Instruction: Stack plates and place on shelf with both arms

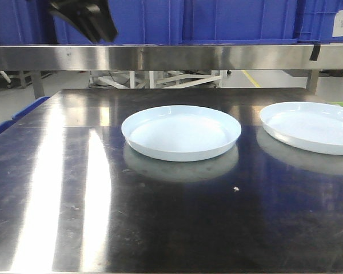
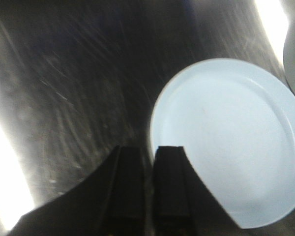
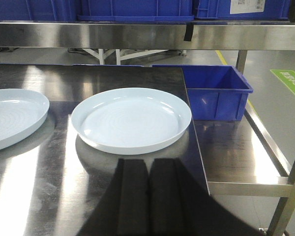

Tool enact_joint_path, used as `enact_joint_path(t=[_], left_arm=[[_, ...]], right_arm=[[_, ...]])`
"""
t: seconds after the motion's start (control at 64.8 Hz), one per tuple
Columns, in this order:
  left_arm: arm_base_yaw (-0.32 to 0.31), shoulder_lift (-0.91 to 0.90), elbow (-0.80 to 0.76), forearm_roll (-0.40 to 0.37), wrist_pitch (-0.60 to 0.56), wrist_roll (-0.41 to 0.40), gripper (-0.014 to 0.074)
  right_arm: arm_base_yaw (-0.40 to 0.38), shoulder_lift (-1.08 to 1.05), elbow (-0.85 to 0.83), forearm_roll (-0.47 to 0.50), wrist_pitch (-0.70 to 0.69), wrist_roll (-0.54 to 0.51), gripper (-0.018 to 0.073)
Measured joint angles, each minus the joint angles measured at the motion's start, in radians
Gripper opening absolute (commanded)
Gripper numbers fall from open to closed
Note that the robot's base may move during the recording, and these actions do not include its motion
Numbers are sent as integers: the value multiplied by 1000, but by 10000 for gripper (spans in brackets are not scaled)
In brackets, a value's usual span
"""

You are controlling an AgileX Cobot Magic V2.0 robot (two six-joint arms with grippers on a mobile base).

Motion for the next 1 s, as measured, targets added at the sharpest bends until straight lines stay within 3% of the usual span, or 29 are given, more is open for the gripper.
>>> enact_joint_path(t=[0.262, 0.463, 0.741, 0.88, 1.003], left_arm=[[0, -312, 428, 105, -378, 0, 86], [64, -594, 735, 125, -586, 0, 86], [272, -1002, 1039, 134, -630, 0, 87], [318, -1122, 1120, 135, -632, 0, 86], [323, -1178, 1153, 135, -628, 0, 86]], right_arm=[[0, 0, 0, 0, 0, 0, 55], [0, 0, 0, 0, 0, 0, 55], [0, 0, 0, 0, 0, 0, 55], [0, 0, 0, 0, 0, 0, 55], [0, 0, 0, 0, 0, 0, 55]])
